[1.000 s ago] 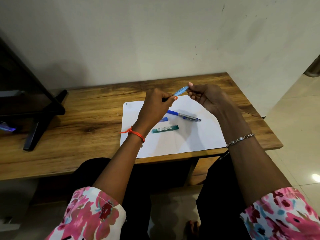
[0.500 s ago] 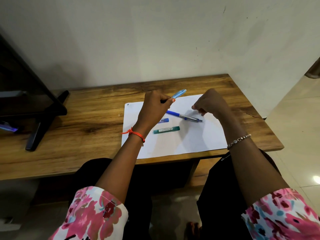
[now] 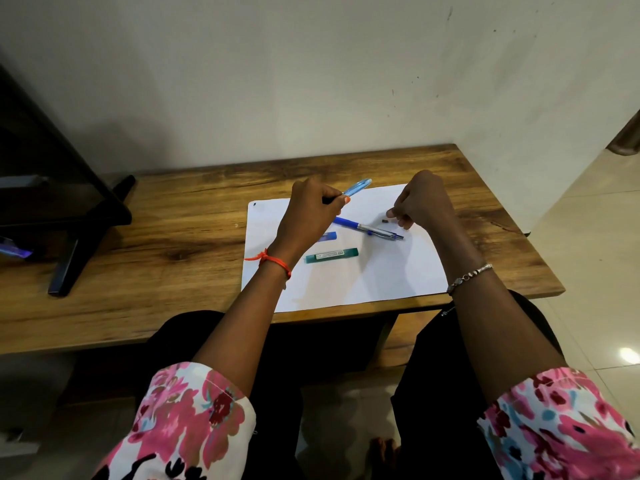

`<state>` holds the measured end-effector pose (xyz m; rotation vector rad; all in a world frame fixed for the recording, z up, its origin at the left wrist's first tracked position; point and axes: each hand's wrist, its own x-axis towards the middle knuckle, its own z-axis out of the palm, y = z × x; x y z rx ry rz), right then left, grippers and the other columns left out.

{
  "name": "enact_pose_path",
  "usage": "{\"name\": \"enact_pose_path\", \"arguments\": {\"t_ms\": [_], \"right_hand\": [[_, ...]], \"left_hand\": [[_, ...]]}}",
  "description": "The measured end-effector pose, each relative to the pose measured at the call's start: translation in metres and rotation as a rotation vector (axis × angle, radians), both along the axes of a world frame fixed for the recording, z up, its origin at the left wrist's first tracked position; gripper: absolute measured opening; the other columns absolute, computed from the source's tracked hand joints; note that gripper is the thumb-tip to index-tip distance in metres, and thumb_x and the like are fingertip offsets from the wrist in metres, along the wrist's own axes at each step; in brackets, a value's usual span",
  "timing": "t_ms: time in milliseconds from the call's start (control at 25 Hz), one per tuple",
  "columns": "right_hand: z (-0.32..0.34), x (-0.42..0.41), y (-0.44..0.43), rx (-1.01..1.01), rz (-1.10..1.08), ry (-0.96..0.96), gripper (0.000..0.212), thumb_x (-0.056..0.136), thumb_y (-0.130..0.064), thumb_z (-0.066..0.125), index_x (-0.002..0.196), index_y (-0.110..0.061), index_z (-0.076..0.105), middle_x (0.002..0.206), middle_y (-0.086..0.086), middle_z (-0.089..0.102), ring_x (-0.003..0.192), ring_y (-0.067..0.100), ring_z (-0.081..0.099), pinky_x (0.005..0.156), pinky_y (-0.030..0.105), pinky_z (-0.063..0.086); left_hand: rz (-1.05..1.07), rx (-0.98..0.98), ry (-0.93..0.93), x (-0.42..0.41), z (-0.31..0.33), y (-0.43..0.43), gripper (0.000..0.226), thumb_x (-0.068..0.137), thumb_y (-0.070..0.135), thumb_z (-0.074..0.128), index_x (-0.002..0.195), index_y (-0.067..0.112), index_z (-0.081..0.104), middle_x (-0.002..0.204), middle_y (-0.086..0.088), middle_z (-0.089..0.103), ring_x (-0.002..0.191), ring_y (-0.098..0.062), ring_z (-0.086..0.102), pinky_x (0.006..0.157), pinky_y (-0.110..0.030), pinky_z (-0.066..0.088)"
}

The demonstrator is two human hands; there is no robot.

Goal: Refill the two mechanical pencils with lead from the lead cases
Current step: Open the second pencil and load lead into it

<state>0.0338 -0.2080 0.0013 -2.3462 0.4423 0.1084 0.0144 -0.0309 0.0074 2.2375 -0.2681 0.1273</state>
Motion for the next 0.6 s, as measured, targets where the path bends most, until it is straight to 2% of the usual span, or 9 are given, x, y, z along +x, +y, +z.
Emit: {"name": "enact_pose_path", "arguments": {"t_ms": [80, 120, 240, 320, 360, 440, 480, 520, 600], "right_hand": [[0.000, 0.001, -0.001, -0.040, 0.032, 0.019, 0.012, 0.080, 0.006, 0.069, 0.091, 0.007, 0.066, 0.023, -0.005, 0.044, 0.022, 0.002, 0.045, 0.038, 0.014, 0.041], [-0.001, 0.002, -0.002, -0.071, 0.054, 0.027, 0.014, 0.079, 0.008, 0.067, 0.094, 0.010, 0.068, 0.022, -0.006, 0.043, 0.021, -0.001, 0.044, 0.039, 0.014, 0.041], [-0.003, 0.004, -0.002, -0.162, 0.114, 0.043, 0.022, 0.073, 0.011, 0.068, 0.095, 0.009, 0.071, 0.034, -0.002, 0.057, 0.024, -0.003, 0.045, 0.054, 0.022, 0.049], [-0.006, 0.002, -0.001, -0.165, 0.121, 0.034, 0.023, 0.071, 0.012, 0.070, 0.094, 0.009, 0.070, 0.032, -0.003, 0.055, 0.028, 0.002, 0.050, 0.048, 0.016, 0.047], [-0.007, 0.002, -0.001, -0.160, 0.112, 0.012, 0.028, 0.069, 0.010, 0.073, 0.097, 0.011, 0.068, 0.043, 0.005, 0.063, 0.037, 0.007, 0.056, 0.050, 0.016, 0.048], [-0.009, 0.002, -0.004, -0.144, 0.090, -0.004, 0.036, 0.066, 0.004, 0.078, 0.100, 0.010, 0.066, 0.082, 0.023, 0.070, 0.060, 0.025, 0.059, 0.065, 0.029, 0.053], [-0.008, 0.001, -0.006, -0.130, 0.083, -0.005, 0.036, 0.066, 0.003, 0.079, 0.099, 0.010, 0.066, 0.086, 0.024, 0.068, 0.058, 0.024, 0.058, 0.066, 0.032, 0.053], [-0.006, 0.000, -0.008, -0.112, 0.084, -0.018, 0.031, 0.068, 0.003, 0.078, 0.096, 0.010, 0.067, 0.078, 0.020, 0.067, 0.051, 0.018, 0.056, 0.062, 0.028, 0.052], [-0.001, -0.001, -0.011, -0.060, 0.085, -0.109, 0.019, 0.072, 0.004, 0.073, 0.091, 0.008, 0.071, 0.061, 0.009, 0.059, 0.045, 0.007, 0.050, 0.045, 0.010, 0.042]], "left_hand": [[0.000, -0.001, 0.000, 0.000, -0.002, -0.001, 0.023, 0.087, 0.016, 0.060, 0.100, -0.001, 0.070, 0.090, -0.016, 0.071, 0.062, -0.007, 0.052, 0.060, -0.013, 0.039], [-0.001, -0.001, -0.001, 0.000, -0.002, -0.002, 0.023, 0.087, 0.016, 0.060, 0.100, -0.001, 0.069, 0.091, -0.016, 0.071, 0.063, -0.007, 0.053, 0.061, -0.013, 0.040], [-0.006, 0.001, 0.000, 0.002, -0.002, -0.004, 0.023, 0.087, 0.015, 0.061, 0.102, -0.001, 0.069, 0.094, -0.016, 0.071, 0.071, -0.014, 0.056, 0.069, -0.023, 0.047], [-0.003, -0.006, 0.004, 0.003, -0.004, -0.004, 0.023, 0.086, 0.015, 0.062, 0.102, -0.001, 0.069, 0.096, -0.016, 0.071, 0.074, -0.016, 0.058, 0.077, -0.030, 0.051], [-0.003, -0.008, 0.003, 0.004, -0.006, -0.004, 0.023, 0.086, 0.015, 0.062, 0.101, -0.001, 0.069, 0.096, -0.016, 0.071, 0.075, -0.016, 0.059, 0.079, -0.032, 0.052], [-0.006, -0.001, -0.007, 0.004, -0.008, -0.004, 0.023, 0.086, 0.015, 0.062, 0.102, -0.001, 0.069, 0.099, -0.016, 0.071, 0.076, -0.015, 0.060, 0.081, -0.032, 0.052], [-0.008, 0.004, -0.011, 0.005, -0.008, -0.005, 0.024, 0.086, 0.015, 0.062, 0.104, -0.001, 0.068, 0.101, -0.015, 0.070, 0.078, -0.015, 0.060, 0.081, -0.031, 0.052], [-0.011, 0.009, -0.015, 0.005, -0.008, -0.005, 0.025, 0.086, 0.015, 0.062, 0.105, 0.000, 0.067, 0.102, -0.015, 0.070, 0.080, -0.016, 0.061, 0.081, -0.030, 0.051], [-0.014, 0.032, -0.025, 0.007, -0.009, -0.005, 0.027, 0.086, 0.015, 0.062, 0.108, 0.000, 0.067, 0.106, -0.015, 0.069, 0.088, -0.019, 0.063, 0.082, -0.027, 0.049]]}}
